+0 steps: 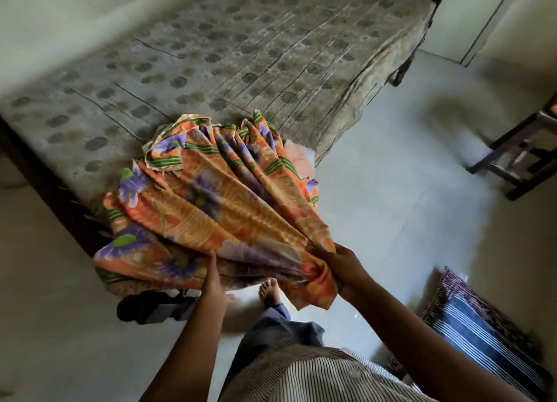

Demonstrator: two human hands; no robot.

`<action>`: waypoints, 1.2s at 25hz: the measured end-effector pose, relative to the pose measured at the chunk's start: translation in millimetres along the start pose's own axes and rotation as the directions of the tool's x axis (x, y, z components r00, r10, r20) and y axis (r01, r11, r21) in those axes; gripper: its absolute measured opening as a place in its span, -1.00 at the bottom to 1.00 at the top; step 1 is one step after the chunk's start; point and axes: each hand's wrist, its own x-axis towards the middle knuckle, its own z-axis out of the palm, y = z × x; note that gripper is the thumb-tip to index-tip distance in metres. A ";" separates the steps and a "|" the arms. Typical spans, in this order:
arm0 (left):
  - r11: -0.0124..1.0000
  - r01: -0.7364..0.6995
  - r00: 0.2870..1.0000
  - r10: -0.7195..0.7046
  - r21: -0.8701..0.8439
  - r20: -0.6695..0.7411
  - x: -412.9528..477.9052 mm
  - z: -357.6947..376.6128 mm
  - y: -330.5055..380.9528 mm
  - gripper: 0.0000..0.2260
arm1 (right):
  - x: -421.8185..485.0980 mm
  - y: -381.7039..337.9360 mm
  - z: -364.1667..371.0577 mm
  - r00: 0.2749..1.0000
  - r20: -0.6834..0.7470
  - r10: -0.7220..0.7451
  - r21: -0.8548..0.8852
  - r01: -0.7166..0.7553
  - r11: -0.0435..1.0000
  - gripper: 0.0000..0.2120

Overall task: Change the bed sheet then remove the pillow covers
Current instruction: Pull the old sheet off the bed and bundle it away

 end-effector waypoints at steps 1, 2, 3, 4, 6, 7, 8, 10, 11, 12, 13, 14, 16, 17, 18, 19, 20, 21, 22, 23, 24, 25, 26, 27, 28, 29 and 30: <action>0.991 0.055 0.995 -0.045 -0.119 0.087 14.8 -1.9 6.4 -0.29 | -3.7 1.9 -1.2 1.000 0.004 0.000 -0.010 0.000 1.000 -0.80; 0.967 0.083 0.983 -0.038 -0.242 0.182 26.8 -2.0 14.0 -0.25 | -6.3 3.7 -3.9 1.000 0.011 0.004 -0.020 -0.004 1.000 -0.81; 0.939 0.080 0.964 0.012 -0.333 0.265 32.4 -0.1 21.2 -0.23 | -8.7 5.4 -5.7 1.000 0.015 0.008 -0.033 -0.007 0.999 -0.81; 0.937 0.036 0.955 0.071 -0.347 0.290 36.1 1.1 28.3 -0.25 | -10.2 7.5 -7.1 1.000 0.012 0.011 -0.043 -0.011 0.999 -0.80; 0.969 -0.108 0.967 0.154 -0.220 0.205 19.2 12.9 43.9 -0.37 | -10.6 11.6 -8.9 1.000 -0.004 0.011 -0.063 -0.011 0.998 -0.80; 0.965 -0.219 0.958 0.240 -0.142 0.156 11.5 19.4 50.5 -0.41 | -10.9 11.7 -8.6 1.000 -0.016 0.009 -0.081 -0.010 0.997 -0.82; 0.929 -0.368 0.926 0.370 -0.035 0.080 5.2 24.6 56.9 -0.37 | -11.2 11.4 -7.7 1.000 -0.030 0.003 -0.101 -0.006 0.995 -0.84; 0.682 -0.670 0.710 0.704 0.291 -0.014 -12.4 27.8 61.6 -0.16 | -9.0 11.8 -2.4 0.999 -0.043 -0.009 -0.144 0.003 0.990 -0.80; 0.512 -0.726 0.596 0.801 0.459 0.049 -27.9 30.9 56.3 -0.21 | -7.8 11.2 2.5 0.999 -0.047 -0.012 -0.168 0.004 0.986 -0.76; 0.402 -0.745 0.552 0.819 0.532 0.153 -40.0 33.4 42.3 -0.40 | -6.5 9.7 8.3 0.999 -0.038 -0.012 -0.184 0.005 0.983 -0.72; 0.290 -0.774 0.517 0.802 0.563 0.298 -58.4 37.2 21.8 -0.63 | -6.0 8.1 15.0 1.000 -0.006 0.004 -0.171 -0.005 0.985 -0.71; 0.111 -0.795 0.443 0.778 0.597 0.446 -67.7 40.1 -2.4 -0.81 | -6.4 6.0 21.5 0.998 0.049 0.036 -0.110 -0.030 0.993 -0.70; -0.298 -0.809 0.220 0.646 0.507 0.731 -81.5 38.6 -52.9 -0.87 | -10.2 1.8 29.7 0.983 0.170 0.073 0.048 -0.082 0.995 -0.69; -0.408 -0.805 0.181 0.521 0.430 0.834 -82.6 34.5 -66.0 -0.80 | -11.7 1.5 28.9 0.984 0.169 0.055 0.047 -0.063 0.997 -0.70; -0.373 -0.840 0.235 0.404 0.394 0.884 -88.1 32.7 -68.1 -0.73 | -12.6 4.2 25.1 0.993 0.114 0.021 -0.017 -0.019 1.000 -0.73; -0.240 -0.871 0.349 0.310 0.428 0.884 -87.6 30.5 -61.1 -0.70 | -12.3 8.1 20.3 0.999 0.042 -0.026 -0.119 0.031 0.992 -0.76; -0.070 -0.884 0.439 0.214 0.462 0.873 -95.7 29.8 -48.1 -0.72 | -12.0 11.8 14.6 0.996 -0.022 -0.081 -0.235 0.074 0.969 -0.81; 0.091 -0.868 0.496 0.192 0.488 0.847 -100.7 32.4 -33.2 -0.78 | -13.6 13.1 10.5 0.989 -0.057 -0.135 -0.341 0.108 0.934 -0.84; 0.190 -0.843 0.538 0.309 0.504 0.784 -102.2 43.8 -17.5 -0.81 | -14.8 13.2 7.4 0.980 -0.057 -0.189 -0.430 0.147 0.891 -0.82; 0.217 -0.827 0.556 0.461 0.519 0.692 -97.9 62.6 2.1 -0.79 | -16.7 11.6 6.2 0.974 -0.027 -0.227 -0.508 0.182 0.842 -0.74; 0.203 -0.805 0.565 0.547 0.557 0.618 -84.3 87.6 18.1 -0.68 | -18.9 8.8 6.7 0.970 0.009 -0.244 -0.576 0.205 0.791 -0.69; 0.171 -0.759 0.603 0.547 0.628 0.581 -70.4 116.1 32.7 -0.51 | -22.7 5.5 8.3 0.966 0.038 -0.255 -0.643 0.219 0.733 -0.71; 0.126 -0.711 0.646 0.505 0.692 0.572 -54.9 143.1 42.7 -0.32 | -25.6 3.3 9.4 0.960 0.065 -0.271 -0.707 0.236 0.667 -0.76; 0.095 -0.651 0.701 0.454 0.753 0.550 -31.7 165.7 47.7 -0.14 | -28.8 2.0 10.1 0.952 0.100 -0.290 -0.755 0.262 0.601 -0.81; 0.062 -0.580 0.748 0.437 0.813 0.500 -5.6 183.4 50.0 -0.02 | -33.0 0.9 10.6 0.938 0.147 -0.314 -0.785 0.304 0.540 -0.82; -0.009 -0.505 0.784 0.414 0.863 0.463 23.1 193.9 49.6 0.00 | -36.8 -0.7 10.2 0.926 0.176 -0.334 -0.800 0.332 0.500 -0.81; -0.096 -0.416 0.814 0.404 0.904 0.417 43.3 194.4 50.3 -0.10 | -38.4 -1.3 8.2 0.919 0.189 -0.345 -0.805 0.346 0.481 -0.80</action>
